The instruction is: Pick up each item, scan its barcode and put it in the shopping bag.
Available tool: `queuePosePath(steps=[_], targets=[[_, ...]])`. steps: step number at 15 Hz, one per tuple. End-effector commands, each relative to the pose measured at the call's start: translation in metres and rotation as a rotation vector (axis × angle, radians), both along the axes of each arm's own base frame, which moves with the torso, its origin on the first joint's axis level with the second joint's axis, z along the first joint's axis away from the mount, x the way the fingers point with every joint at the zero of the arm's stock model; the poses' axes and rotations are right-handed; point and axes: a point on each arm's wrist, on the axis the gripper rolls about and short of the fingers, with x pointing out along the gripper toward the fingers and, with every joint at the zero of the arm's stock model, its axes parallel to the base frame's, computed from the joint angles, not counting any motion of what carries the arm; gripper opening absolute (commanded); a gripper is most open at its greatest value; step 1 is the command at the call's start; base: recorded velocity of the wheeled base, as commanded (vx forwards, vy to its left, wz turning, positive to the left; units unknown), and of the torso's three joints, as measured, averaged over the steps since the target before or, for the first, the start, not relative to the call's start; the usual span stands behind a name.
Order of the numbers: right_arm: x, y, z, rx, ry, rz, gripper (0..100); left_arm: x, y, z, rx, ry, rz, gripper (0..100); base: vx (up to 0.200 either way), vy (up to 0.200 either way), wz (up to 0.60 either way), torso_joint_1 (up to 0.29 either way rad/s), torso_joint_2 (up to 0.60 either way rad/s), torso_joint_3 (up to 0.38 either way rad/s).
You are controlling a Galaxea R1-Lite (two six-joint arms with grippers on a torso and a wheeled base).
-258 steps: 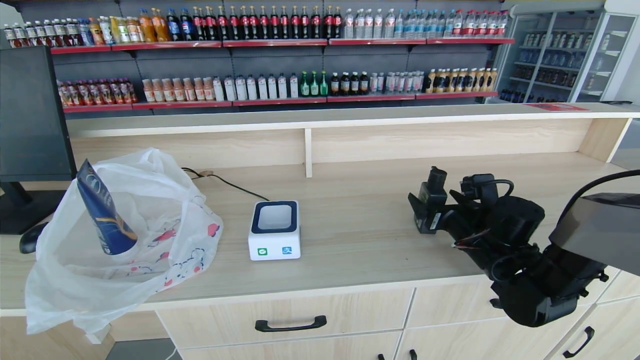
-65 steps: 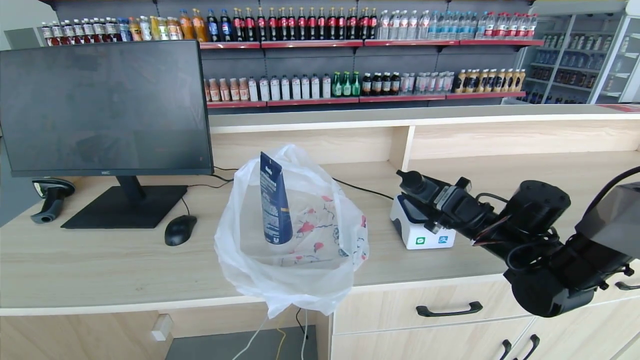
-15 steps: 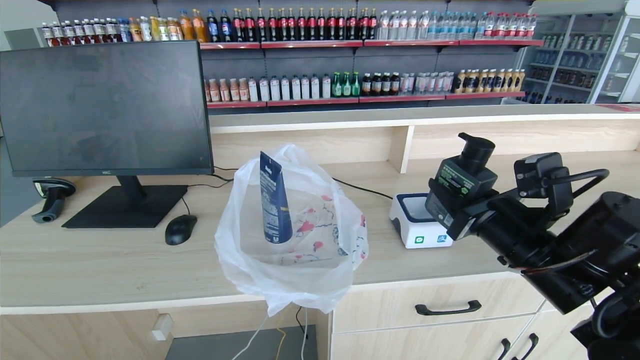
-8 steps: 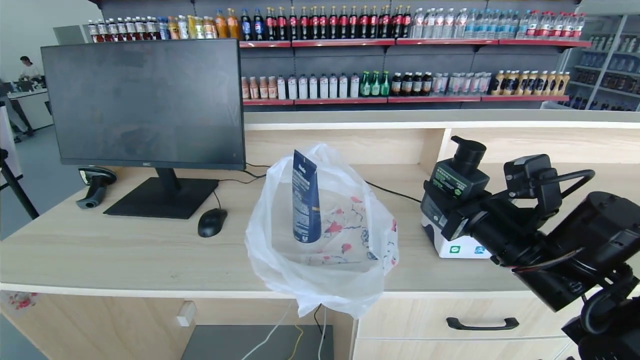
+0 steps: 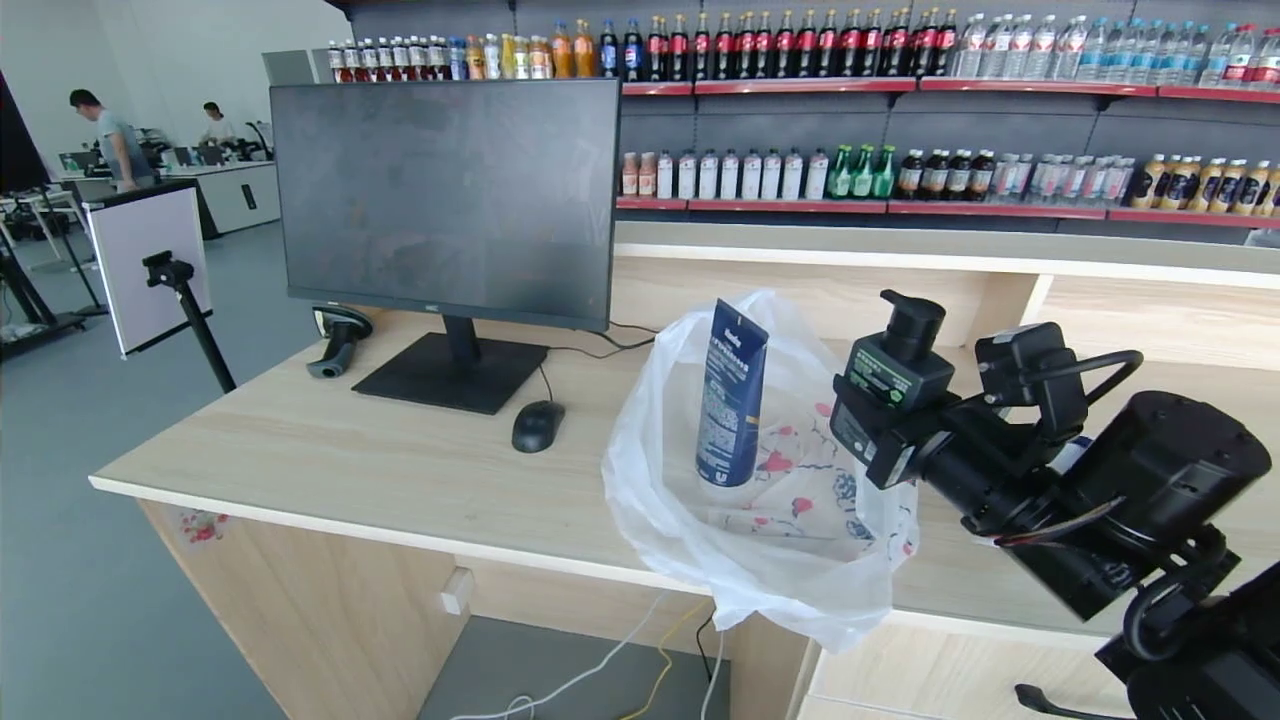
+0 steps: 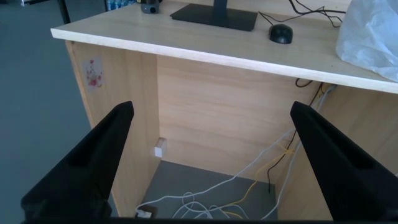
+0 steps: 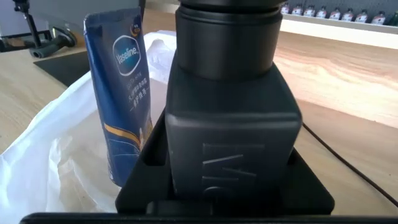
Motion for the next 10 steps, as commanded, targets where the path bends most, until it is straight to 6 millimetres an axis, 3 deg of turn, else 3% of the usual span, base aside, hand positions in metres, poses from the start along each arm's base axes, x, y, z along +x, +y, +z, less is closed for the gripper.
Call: queuePosePath(steps=[1, 10], targets=[[0.009, 0.005, -0.01, -0.011, 0.027, 0.002, 0, 0.0, 0.0, 0.0, 0.0, 0.0, 0.002, 100, 0.0, 0.0, 0.0, 0.0, 0.0, 0.0], [0.038, 0.018, -0.044, -0.038, 0.098, 0.001, 0, 0.0, 0.0, 0.0, -0.002, -0.001, 0.002, 100, 0.0, 0.0, 0.0, 0.0, 0.0, 0.0]])
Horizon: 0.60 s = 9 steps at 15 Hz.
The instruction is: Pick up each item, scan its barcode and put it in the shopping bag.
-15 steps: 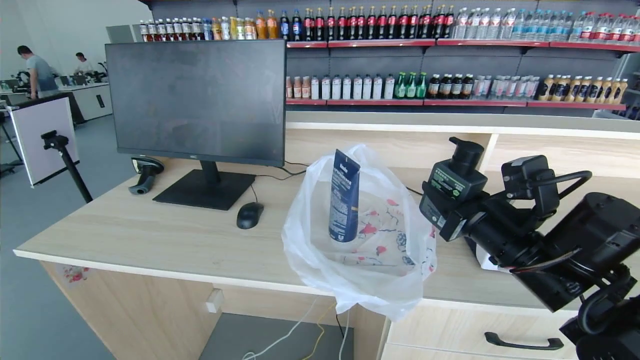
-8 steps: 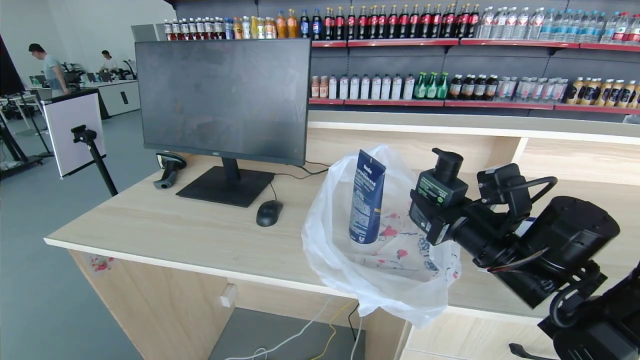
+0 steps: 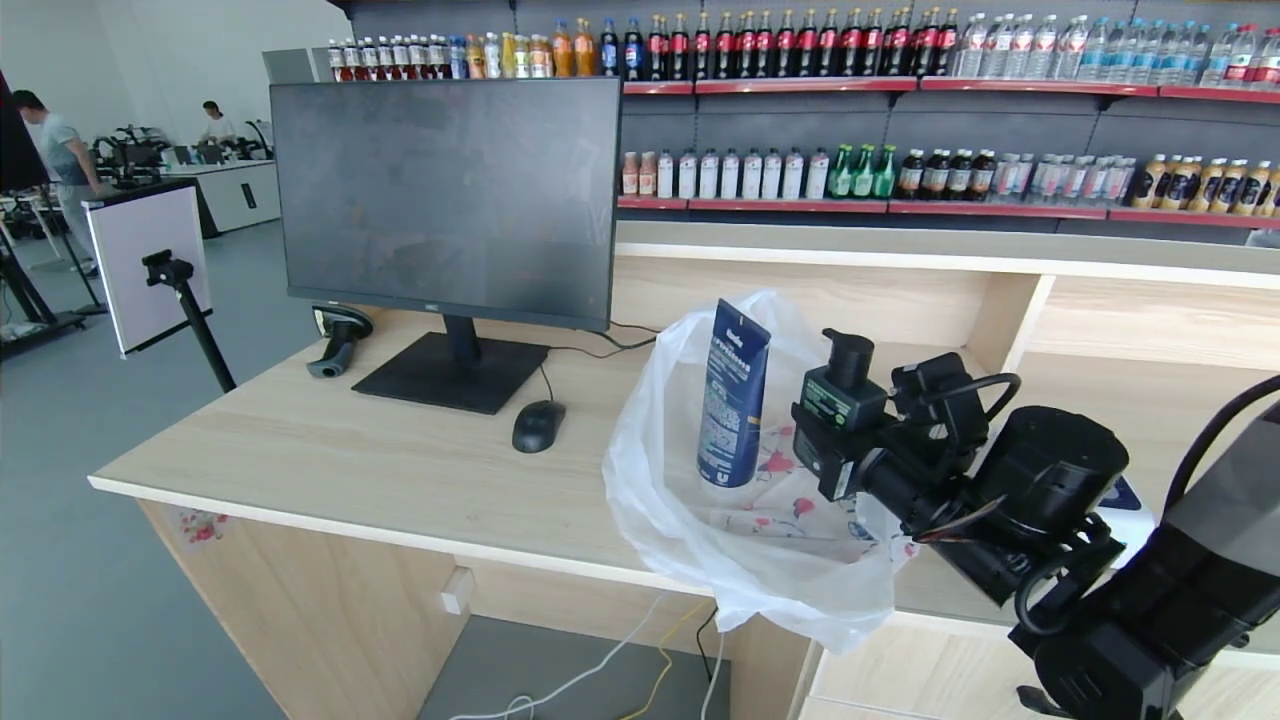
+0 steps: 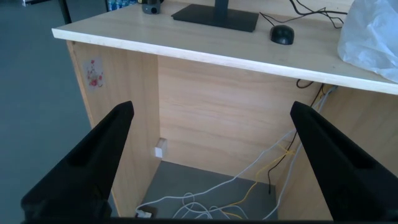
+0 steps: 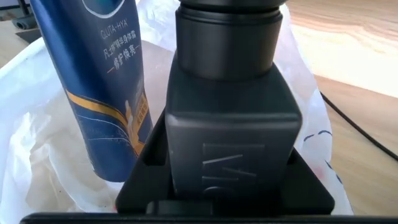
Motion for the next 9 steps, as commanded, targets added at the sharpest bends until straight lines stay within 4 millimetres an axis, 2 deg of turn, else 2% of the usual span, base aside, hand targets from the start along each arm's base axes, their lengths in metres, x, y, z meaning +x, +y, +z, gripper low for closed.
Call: queuePosePath(steps=[1, 7, 9], targets=[[0.007, 0.003, -0.012, -0.013, 0.028, 0.0, 0, 0.0, 0.0, 0.0, -0.001, 0.0, 0.001, 100, 0.0, 0.0, 0.0, 0.0, 0.0, 0.0], [0.023, 0.01, -0.018, 0.025, 0.026, -0.001, 0, 0.0, 0.0, 0.0, 0.001, 0.0, 0.0, 100, 0.0, 0.0, 0.0, 0.0, 0.0, 0.0], [0.025, 0.011, -0.026, 0.018, 0.048, -0.001, 0, 0.0, 0.0, 0.0, 0.001, 0.0, -0.002, 100, 0.0, 0.0, 0.0, 0.0, 0.0, 0.0]])
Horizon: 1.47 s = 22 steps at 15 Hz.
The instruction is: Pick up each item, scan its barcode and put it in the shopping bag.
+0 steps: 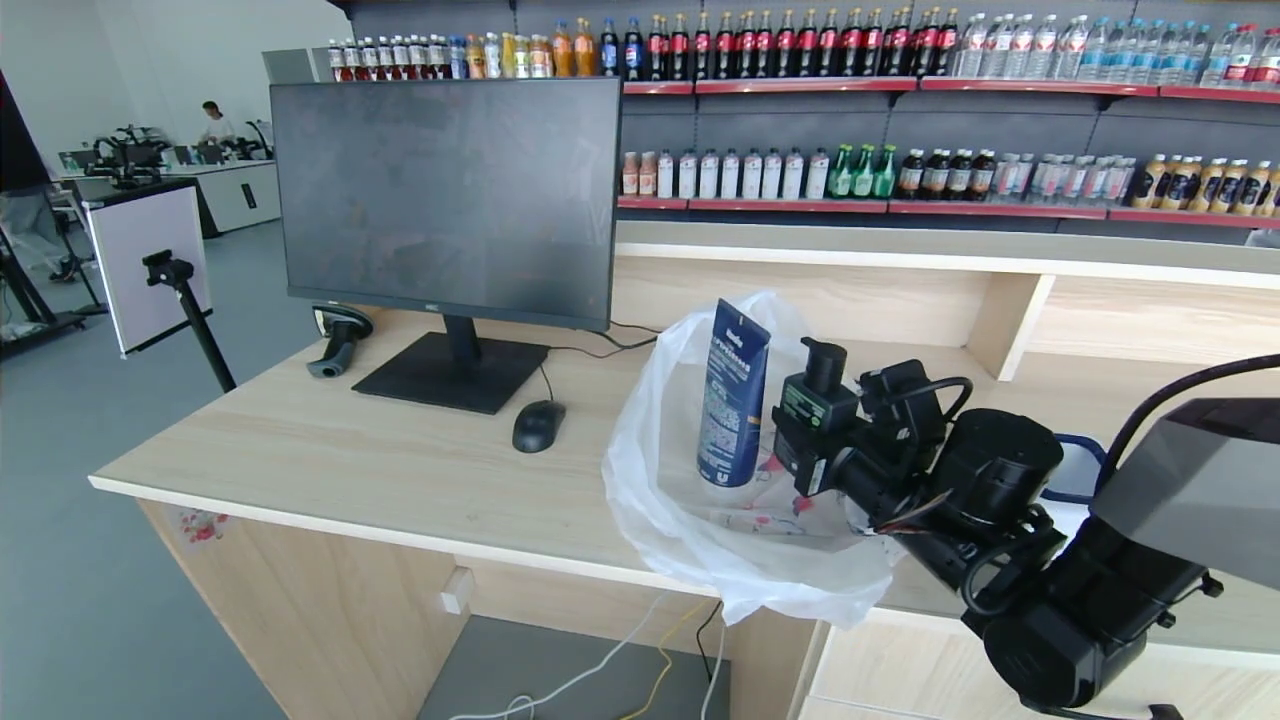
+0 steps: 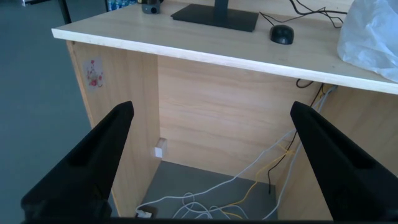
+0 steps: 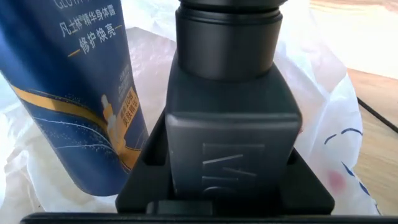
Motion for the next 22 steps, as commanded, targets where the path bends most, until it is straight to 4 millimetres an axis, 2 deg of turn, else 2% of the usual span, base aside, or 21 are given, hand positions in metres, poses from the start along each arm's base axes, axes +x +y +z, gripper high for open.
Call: queuePosePath(steps=[1, 9, 19, 20, 22], targets=[[0.004, 0.002, -0.011, -0.013, 0.025, 0.0, 0, 0.0, 0.0, 0.0, 0.0, 0.0, 0.002, 100, 0.0, 0.0, 0.0, 0.0, 0.0, 0.0], [0.005, 0.002, -0.022, -0.026, 0.054, 0.0, 0, 0.0, 0.0, 0.0, 0.0, 0.0, 0.002, 100, 0.0, 0.0, 0.0, 0.0, 0.0, 0.0], [-0.004, 0.0, -0.032, -0.05, 0.104, 0.004, 0, 0.0, 0.0, 0.0, 0.0, 0.0, 0.002, 100, 0.0, 0.0, 0.0, 0.0, 0.0, 0.0], [-0.004, 0.0, -0.032, -0.051, 0.106, 0.005, 100, 0.0, 0.0, 0.0, 0.0, 0.001, 0.002, 100, 0.0, 0.0, 0.0, 0.0, 0.0, 0.0], [-0.002, 0.001, -0.028, -0.043, 0.089, 0.005, 100, 0.0, 0.0, 0.0, 0.0, 0.0, 0.0, 100, 0.0, 0.0, 0.0, 0.0, 0.0, 0.0]])
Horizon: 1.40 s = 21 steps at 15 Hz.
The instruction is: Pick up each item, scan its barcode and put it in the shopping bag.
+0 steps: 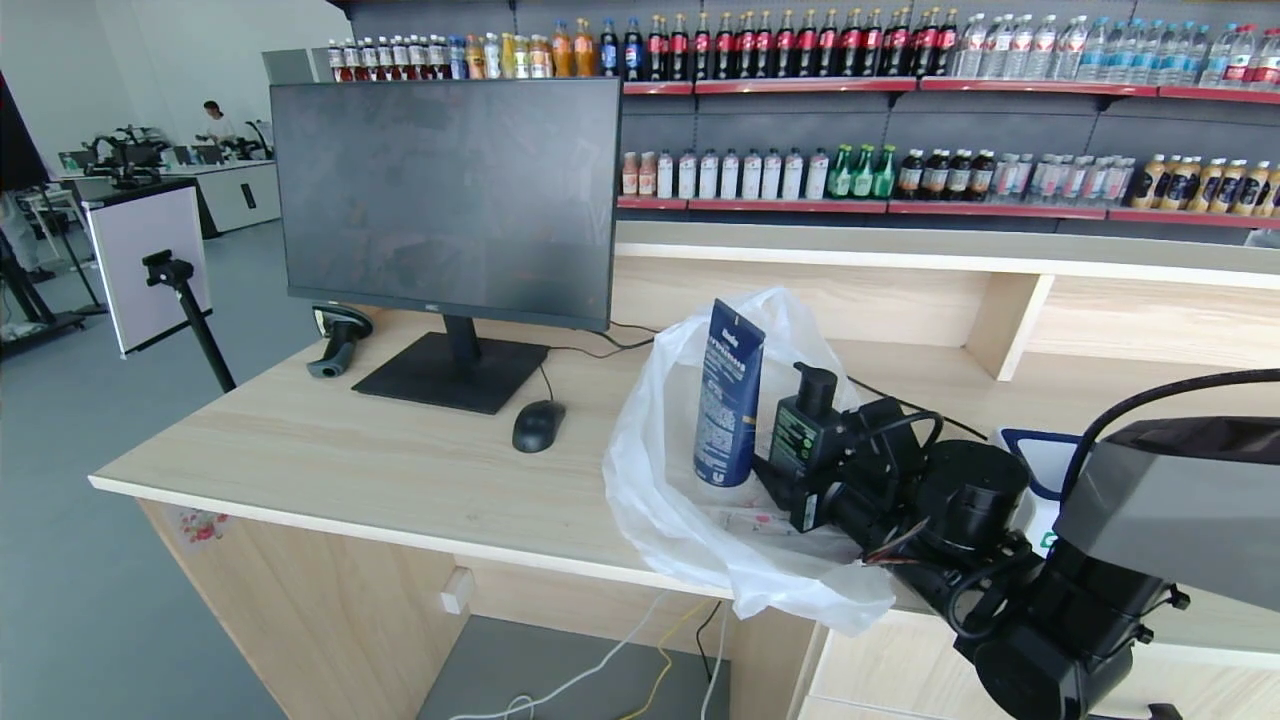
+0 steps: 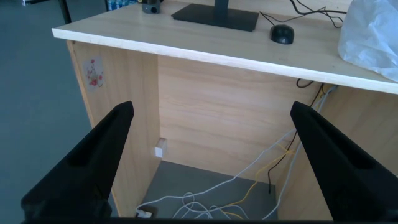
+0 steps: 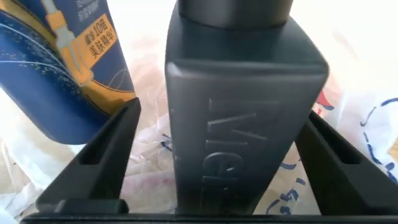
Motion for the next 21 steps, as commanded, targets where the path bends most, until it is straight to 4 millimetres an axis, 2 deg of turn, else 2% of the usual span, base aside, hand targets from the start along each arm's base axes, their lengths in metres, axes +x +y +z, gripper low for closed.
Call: queuePosePath(steps=[1, 5, 16, 18, 21], targets=[[0.0, 0.0, 0.002, 0.003, -0.009, 0.0, 100, 0.0, 0.0, 0.0, 0.0, -0.002, 0.001, 100, 0.0, 0.0, 0.0, 0.0, 0.0, 0.0], [-0.004, -0.001, 0.011, 0.012, -0.027, 0.002, 100, 0.0, 0.0, 0.0, 0.0, 0.0, -0.001, 100, 0.0, 0.0, 0.0, 0.0, 0.0, 0.0], [-0.03, -0.014, 0.031, 0.019, -0.041, 0.002, 100, 0.0, 0.0, 0.0, 0.0, 0.0, -0.001, 100, 0.0, 0.0, 0.0, 0.0, 0.0, 0.0], [-0.037, -0.017, 0.039, 0.026, -0.056, 0.002, 100, 0.0, 0.0, 0.0, 0.001, 0.0, 0.001, 100, 0.0, 0.0, 0.0, 0.0, 0.0, 0.0], [-0.062, -0.032, 0.05, 0.026, -0.056, -0.006, 100, 0.0, 0.0, 0.0, 0.001, 0.0, 0.001, 100, 0.0, 0.0, 0.0, 0.0, 0.0, 0.0]])
